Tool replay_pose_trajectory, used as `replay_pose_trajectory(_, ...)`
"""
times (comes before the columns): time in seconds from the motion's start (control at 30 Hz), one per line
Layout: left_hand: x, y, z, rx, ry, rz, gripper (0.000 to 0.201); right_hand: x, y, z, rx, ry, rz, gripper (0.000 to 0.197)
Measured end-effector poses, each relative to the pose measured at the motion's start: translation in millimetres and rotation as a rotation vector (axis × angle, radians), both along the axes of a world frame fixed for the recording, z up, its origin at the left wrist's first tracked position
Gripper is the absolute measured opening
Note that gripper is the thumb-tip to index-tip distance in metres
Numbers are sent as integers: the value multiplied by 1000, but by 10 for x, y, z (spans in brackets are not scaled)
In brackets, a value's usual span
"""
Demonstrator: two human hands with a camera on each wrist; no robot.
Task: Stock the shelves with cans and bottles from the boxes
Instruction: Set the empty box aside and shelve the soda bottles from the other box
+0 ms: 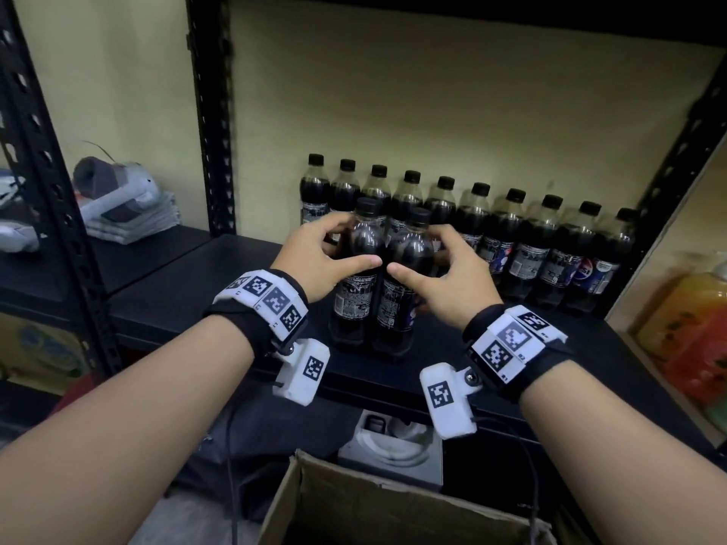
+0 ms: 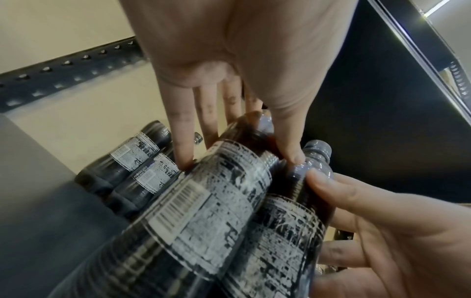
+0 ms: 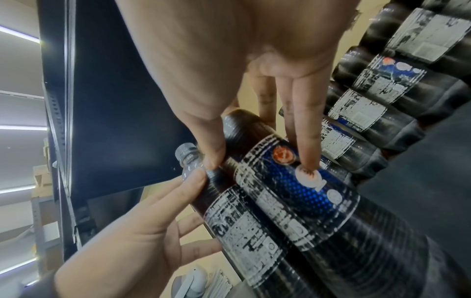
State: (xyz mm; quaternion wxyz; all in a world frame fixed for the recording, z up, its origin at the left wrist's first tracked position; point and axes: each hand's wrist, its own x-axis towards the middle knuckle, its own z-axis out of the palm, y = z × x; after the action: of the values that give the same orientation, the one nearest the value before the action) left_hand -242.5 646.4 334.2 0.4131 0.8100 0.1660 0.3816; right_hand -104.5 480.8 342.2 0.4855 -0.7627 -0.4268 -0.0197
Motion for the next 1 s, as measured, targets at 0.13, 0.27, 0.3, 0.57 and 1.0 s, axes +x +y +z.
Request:
replay_pose_trajectory(0.13, 6, 225, 17, -27, 26, 17, 77, 0, 244, 21, -32, -19, -2, 67)
replay_pose_trajectory(0.27, 1, 517, 75, -18, 76, 54, 94, 3, 538, 59, -44, -48, -17, 65)
replay_pose_trajectory(0.3, 0, 570, 92, -20, 84, 54, 94, 4, 598, 66, -46, -50, -16, 65)
replay_pose_trajectory(0.57, -16, 1185, 113, -68, 78, 106, 59, 55, 1376, 40, -55, -26, 19, 65)
replay_pose_trajectory(1.0, 37, 2186, 28, -115, 8, 147, 69, 65, 2325, 63, -9, 31, 30, 58)
